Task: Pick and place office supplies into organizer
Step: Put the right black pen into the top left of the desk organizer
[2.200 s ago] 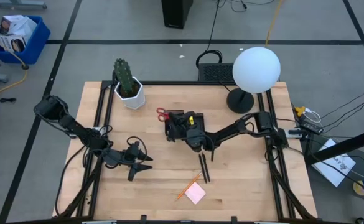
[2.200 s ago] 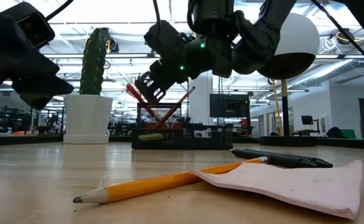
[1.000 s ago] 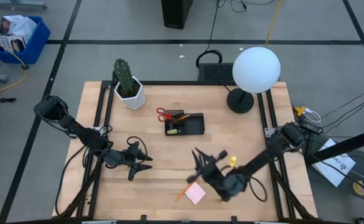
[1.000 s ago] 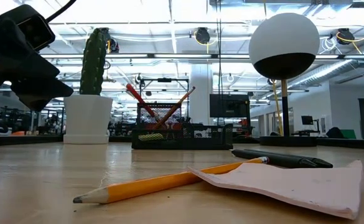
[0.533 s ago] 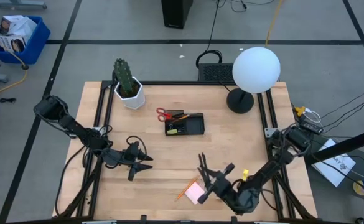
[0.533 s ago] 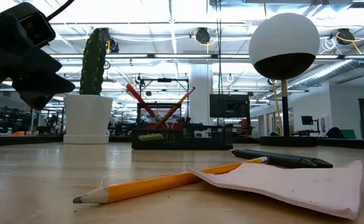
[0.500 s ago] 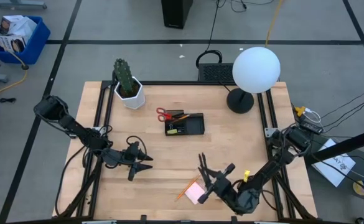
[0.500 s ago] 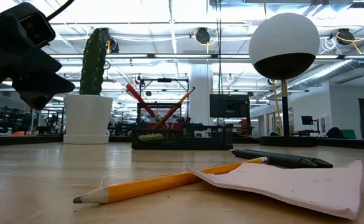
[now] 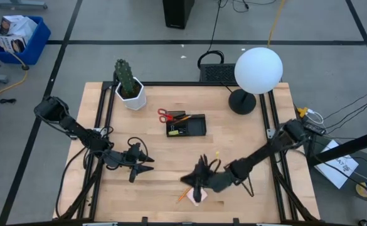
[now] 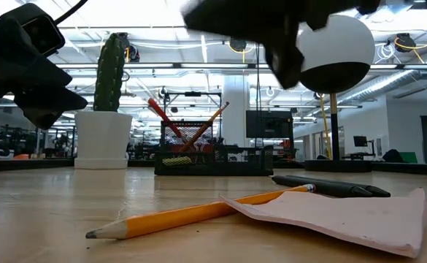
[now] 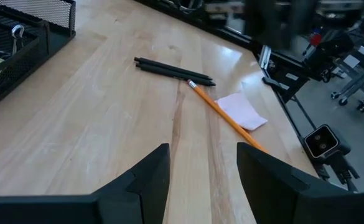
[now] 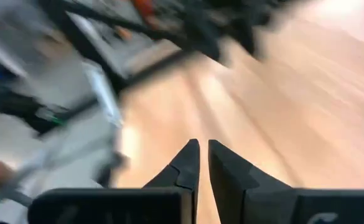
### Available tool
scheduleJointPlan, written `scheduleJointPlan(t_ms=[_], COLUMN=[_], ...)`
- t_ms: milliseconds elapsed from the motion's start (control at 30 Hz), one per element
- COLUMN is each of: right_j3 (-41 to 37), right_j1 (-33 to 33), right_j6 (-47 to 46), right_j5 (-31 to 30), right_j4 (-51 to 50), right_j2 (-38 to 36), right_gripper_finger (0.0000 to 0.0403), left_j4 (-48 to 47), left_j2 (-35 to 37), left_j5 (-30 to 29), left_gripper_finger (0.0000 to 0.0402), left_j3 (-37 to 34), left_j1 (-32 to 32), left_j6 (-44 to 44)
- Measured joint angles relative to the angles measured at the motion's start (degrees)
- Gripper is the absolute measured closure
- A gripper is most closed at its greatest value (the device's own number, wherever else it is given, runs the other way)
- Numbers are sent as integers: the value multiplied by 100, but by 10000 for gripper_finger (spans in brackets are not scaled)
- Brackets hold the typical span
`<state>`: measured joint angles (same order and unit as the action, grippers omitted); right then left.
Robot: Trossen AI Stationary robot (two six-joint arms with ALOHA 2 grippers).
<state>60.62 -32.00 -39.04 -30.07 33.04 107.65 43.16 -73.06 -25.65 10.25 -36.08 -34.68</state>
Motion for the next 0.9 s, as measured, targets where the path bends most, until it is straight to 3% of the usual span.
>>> scheduleJointPlan(t_ms=[133, 233, 367, 533, 900], right_j3=[347, 563, 678, 660, 671], right_j1=[373, 612, 1038, 1434, 1721], right_j6=[-1169, -1768, -2442, -2767, -2691], right_j5=[196, 465, 1793, 2698, 2930], right_j4=[-3059, -4754, -5994, -6466, -6632], right_j2=[-629, -859, -1107, -1081, -689], right_gripper_finger=[383, 385, 385, 385, 385], left_j4=[8, 27, 32, 29, 14], left_j2=[0, 0, 0, 0, 0], left_j5=[7, 9, -9, 15, 232], left_gripper_finger=[213, 213, 213, 213, 213], left_j3=[-1, -1, -1, -1, -1], left_j1=[-2, -1, 0, 0, -4], left_j6=[-4, 4, 23, 121, 140])
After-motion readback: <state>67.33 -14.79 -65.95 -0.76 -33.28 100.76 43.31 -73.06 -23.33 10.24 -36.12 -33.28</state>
